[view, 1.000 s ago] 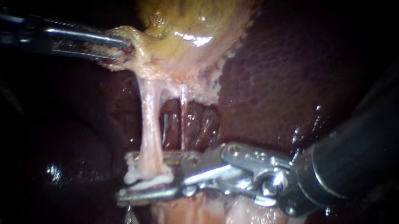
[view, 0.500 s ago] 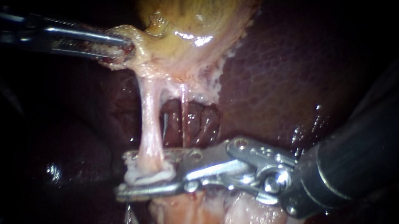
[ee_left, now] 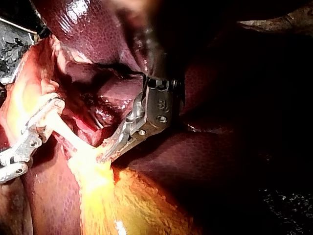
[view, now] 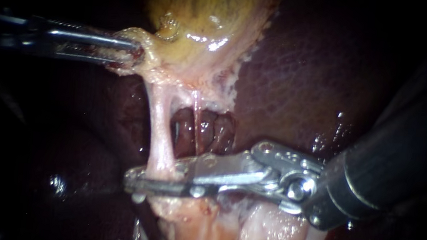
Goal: Clipping second clip left tube
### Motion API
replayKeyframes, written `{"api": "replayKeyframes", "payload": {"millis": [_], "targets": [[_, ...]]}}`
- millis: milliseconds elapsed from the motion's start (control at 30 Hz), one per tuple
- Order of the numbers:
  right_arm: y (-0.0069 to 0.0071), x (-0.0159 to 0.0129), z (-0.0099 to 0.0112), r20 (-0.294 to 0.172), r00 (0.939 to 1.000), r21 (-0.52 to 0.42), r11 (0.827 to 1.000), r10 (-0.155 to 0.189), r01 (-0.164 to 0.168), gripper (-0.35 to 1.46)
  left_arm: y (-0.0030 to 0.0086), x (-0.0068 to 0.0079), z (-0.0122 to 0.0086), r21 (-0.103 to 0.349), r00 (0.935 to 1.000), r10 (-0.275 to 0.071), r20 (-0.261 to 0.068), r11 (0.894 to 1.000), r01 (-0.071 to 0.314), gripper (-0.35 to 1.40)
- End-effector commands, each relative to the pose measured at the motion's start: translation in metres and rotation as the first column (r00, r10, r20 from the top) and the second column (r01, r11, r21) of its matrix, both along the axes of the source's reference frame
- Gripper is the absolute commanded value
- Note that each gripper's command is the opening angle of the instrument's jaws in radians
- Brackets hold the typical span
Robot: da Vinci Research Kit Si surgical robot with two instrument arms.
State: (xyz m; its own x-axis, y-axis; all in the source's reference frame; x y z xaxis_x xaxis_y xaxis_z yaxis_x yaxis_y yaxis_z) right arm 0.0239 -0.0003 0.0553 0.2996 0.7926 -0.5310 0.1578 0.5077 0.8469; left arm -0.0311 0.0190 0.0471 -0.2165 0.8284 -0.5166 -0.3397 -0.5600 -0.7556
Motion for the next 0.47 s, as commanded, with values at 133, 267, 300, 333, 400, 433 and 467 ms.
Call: {"api": "replayKeyframes", "payload": {"millis": [133, 267, 300, 333, 400, 433, 467], "targets": [[0.0005, -0.0002, -0.0003, 0.023, 0.9996, -0.005, 1.0, -0.017, 0.017, -0.35, 0.0, 0.0, 0.0001, 0.0, 1.0, 0.0, 0.0, 1.0, 0.0, -0.35], [0.0007, -0.0003, -0.0003, 0.022, 0.9996, -0.003, 1.0, -0.018, 0.018, -0.35, 0.0001, 0.0, 0.0002, -0.001, 1.0, -0.002, -0.002, 1.0, 0.002, -0.35], [0.0007, -0.0003, -0.0003, 0.022, 0.9996, -0.003, 1.0, -0.018, 0.018, -0.35, 0.0001, 0.0, 0.0002, -0.001, 1.0, -0.002, -0.002, 1.0, 0.002, -0.35], [0.0008, -0.0004, -0.0002, 0.022, 0.9996, -0.003, 1.0, -0.018, 0.018, -0.35, 0.0001, 0.0, 0.0002, -0.001, 1.0, -0.002, -0.002, 1.0, 0.002, -0.35], [0.0009, -0.0004, 0.0, 0.022, 0.9996, -0.003, 1.0, -0.018, 0.018, -0.35, 0.0001, 0.0, 0.0002, -0.001, 1.0, -0.002, -0.002, 1.0, 0.002, -0.35], [0.0009, -0.0004, 0.0001, 0.022, 0.9996, -0.003, 1.0, -0.018, 0.018, -0.35, 0.0001, 0.0, 0.0002, -0.001, 1.0, -0.002, -0.002, 1.0, 0.002, -0.35], [0.001, -0.0005, 0.0002, 0.022, 0.9996, -0.004, 1.0, -0.018, 0.018, -0.35, 0.0001, 0.0, 0.0002, -0.001, 1.0, -0.002, -0.002, 1.0, 0.002, -0.35]]}}
